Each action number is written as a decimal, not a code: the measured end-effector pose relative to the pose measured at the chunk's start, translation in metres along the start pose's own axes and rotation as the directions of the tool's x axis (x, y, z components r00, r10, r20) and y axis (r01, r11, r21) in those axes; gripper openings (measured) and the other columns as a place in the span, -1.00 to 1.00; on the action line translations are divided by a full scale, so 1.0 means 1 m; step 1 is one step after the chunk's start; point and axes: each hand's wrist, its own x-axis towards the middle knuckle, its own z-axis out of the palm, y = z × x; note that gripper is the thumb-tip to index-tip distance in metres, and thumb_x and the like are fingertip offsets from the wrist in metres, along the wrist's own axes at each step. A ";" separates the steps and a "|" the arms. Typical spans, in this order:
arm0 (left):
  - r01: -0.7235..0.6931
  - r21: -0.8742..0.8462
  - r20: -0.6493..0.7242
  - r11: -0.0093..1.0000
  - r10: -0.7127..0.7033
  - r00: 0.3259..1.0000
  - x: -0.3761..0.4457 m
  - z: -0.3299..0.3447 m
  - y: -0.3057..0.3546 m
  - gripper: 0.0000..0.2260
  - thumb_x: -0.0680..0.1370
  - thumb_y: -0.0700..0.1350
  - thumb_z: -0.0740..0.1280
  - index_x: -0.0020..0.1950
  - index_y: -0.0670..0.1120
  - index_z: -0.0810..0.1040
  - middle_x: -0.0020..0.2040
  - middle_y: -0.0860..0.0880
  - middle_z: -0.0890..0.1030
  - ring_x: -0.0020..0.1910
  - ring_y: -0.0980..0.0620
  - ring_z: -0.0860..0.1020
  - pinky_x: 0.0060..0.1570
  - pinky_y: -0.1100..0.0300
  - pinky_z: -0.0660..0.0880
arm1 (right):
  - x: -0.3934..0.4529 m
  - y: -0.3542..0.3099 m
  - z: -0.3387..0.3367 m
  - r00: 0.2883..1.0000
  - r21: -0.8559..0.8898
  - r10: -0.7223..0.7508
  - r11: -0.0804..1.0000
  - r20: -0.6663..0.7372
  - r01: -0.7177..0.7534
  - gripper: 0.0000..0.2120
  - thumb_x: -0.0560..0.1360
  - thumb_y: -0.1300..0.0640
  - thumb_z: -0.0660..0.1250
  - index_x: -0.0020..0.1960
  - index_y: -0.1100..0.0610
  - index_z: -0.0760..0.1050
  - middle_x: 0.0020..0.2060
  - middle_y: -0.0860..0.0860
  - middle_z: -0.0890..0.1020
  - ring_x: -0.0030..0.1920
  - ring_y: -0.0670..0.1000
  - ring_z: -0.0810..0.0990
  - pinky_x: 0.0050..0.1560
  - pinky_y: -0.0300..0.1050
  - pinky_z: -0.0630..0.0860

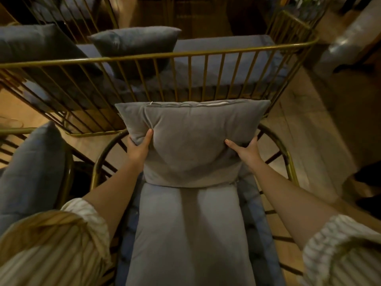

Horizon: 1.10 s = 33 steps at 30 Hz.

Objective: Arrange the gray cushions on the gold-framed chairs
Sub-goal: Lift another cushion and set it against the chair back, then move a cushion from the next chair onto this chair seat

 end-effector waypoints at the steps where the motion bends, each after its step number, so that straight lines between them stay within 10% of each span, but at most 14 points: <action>1: -0.003 0.001 -0.002 1.000 0.003 1.000 -0.004 -0.003 0.000 -0.13 0.39 0.28 0.43 0.57 0.05 0.11 0.54 -0.05 0.30 0.49 -0.14 0.31 0.42 -0.14 0.31 | -0.006 -0.002 -0.001 1.000 -0.002 -0.011 1.000 -0.001 0.011 0.03 0.32 -0.03 0.60 0.58 0.02 0.03 0.52 0.05 0.30 0.50 0.13 0.31 0.41 0.02 0.33; 8: -0.012 0.097 -0.133 0.995 0.025 0.991 -0.053 -0.048 0.015 -0.32 0.52 0.09 0.40 0.55 -0.08 0.23 0.52 -0.10 0.34 0.48 -0.13 0.34 0.38 -0.05 0.34 | -0.087 -0.017 0.022 0.973 -0.305 -0.191 0.941 -0.127 0.145 -0.04 0.39 0.01 0.55 0.59 0.05 0.05 0.56 0.11 0.22 0.54 0.15 0.21 0.49 0.11 0.27; 16: -0.201 0.352 -0.163 0.914 0.271 0.949 -0.133 -0.171 -0.004 -0.59 0.57 -0.08 0.37 0.39 -0.11 0.45 0.26 -0.02 0.54 0.24 0.05 0.49 0.18 0.19 0.42 | -0.171 -0.039 0.129 0.945 -0.448 -0.151 0.851 0.292 0.274 -0.24 0.46 0.06 0.49 0.53 0.15 0.19 0.49 0.15 0.34 0.48 0.20 0.30 0.43 0.05 0.28; 23: -0.041 0.409 -0.343 0.912 0.195 0.919 -0.177 -0.327 -0.052 -0.61 0.56 -0.08 0.38 0.35 -0.17 0.49 0.27 -0.19 0.56 0.28 -0.15 0.52 0.19 0.04 0.47 | -0.232 -0.063 0.229 0.803 -0.406 -0.102 0.821 0.587 0.401 -0.28 0.51 0.05 0.43 0.56 0.09 0.16 0.50 0.14 0.31 0.48 0.18 0.30 0.41 0.07 0.31; 33: 0.169 0.373 -0.456 0.912 0.021 0.890 -0.156 -0.479 -0.119 -0.59 0.55 -0.10 0.40 0.35 -0.24 0.49 0.27 -0.25 0.57 0.27 -0.25 0.52 0.25 -0.06 0.43 | -0.303 -0.059 0.378 0.787 -0.453 -0.023 0.807 0.616 0.378 -0.28 0.49 0.03 0.45 0.53 0.12 0.20 0.49 0.15 0.35 0.47 0.17 0.34 0.39 -0.01 0.32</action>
